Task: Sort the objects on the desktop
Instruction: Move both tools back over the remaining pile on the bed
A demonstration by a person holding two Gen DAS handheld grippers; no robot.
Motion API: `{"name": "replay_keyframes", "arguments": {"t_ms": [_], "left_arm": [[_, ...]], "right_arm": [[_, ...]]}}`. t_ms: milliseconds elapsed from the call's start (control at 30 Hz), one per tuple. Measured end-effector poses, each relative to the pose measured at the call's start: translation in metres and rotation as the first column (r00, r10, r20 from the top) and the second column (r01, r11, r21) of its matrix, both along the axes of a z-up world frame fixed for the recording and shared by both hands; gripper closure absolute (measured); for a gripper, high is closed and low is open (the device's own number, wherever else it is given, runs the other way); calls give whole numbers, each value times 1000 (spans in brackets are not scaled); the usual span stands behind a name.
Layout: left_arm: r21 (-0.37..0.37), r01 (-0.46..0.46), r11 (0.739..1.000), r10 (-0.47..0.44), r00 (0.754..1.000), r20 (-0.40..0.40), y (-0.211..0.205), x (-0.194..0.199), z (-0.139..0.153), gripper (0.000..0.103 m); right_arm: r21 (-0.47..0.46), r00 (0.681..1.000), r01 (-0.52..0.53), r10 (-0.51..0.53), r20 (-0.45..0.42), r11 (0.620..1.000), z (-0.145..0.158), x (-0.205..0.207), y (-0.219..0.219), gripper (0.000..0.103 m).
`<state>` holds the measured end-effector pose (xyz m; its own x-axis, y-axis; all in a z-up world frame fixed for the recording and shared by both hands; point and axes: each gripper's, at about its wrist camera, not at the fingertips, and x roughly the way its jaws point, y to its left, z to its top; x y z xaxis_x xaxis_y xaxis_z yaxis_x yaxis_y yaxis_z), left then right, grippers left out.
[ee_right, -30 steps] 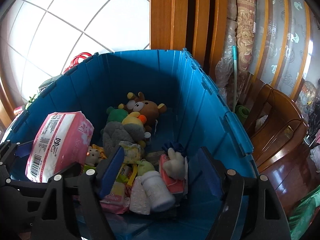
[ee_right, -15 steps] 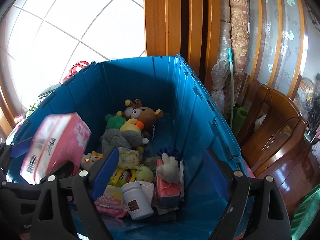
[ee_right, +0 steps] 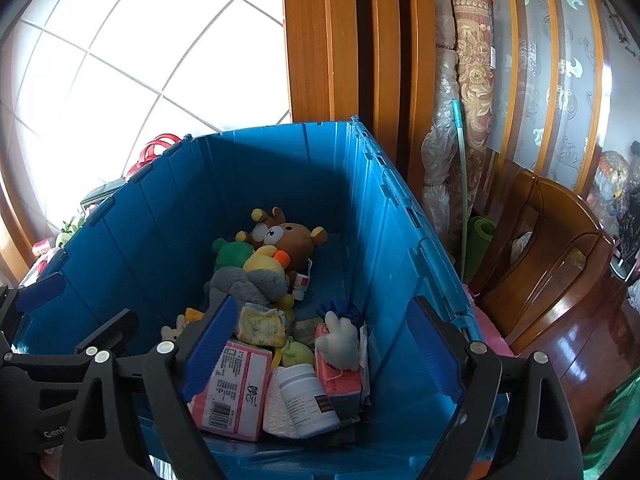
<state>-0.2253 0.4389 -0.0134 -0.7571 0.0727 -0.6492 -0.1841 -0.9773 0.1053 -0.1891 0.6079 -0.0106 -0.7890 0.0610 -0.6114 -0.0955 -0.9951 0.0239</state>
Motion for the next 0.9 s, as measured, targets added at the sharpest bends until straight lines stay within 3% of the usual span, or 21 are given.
{"name": "replay_keyframes", "arguments": {"t_ms": [167, 300, 367, 633, 900], "left_arm": [[-4, -3, 1000, 3, 1000, -11, 1, 7, 0, 3], [4, -5, 1000, 5, 1000, -13, -3, 11, 0, 3], [4, -11, 1000, 11, 1000, -13, -5, 13, 1, 3], [9, -43, 999, 43, 999, -24, -24, 26, 2, 3], [39, -77, 996, 79, 996, -47, -74, 43, 10, 3]], "right_arm": [[2, 1000, -3, 3, 0, 1000, 1, 1, -2, 15], [8, 1000, 10, -10, -2, 1000, 1, 3, 0, 2], [1, 1000, 4, -4, -7, 1000, 2, 5, 0, 1], [-4, 999, -49, 49, -12, 999, 1, 9, -18, 0], [18, 998, -57, 58, -39, 998, 11, 25, -59, 0]]}}
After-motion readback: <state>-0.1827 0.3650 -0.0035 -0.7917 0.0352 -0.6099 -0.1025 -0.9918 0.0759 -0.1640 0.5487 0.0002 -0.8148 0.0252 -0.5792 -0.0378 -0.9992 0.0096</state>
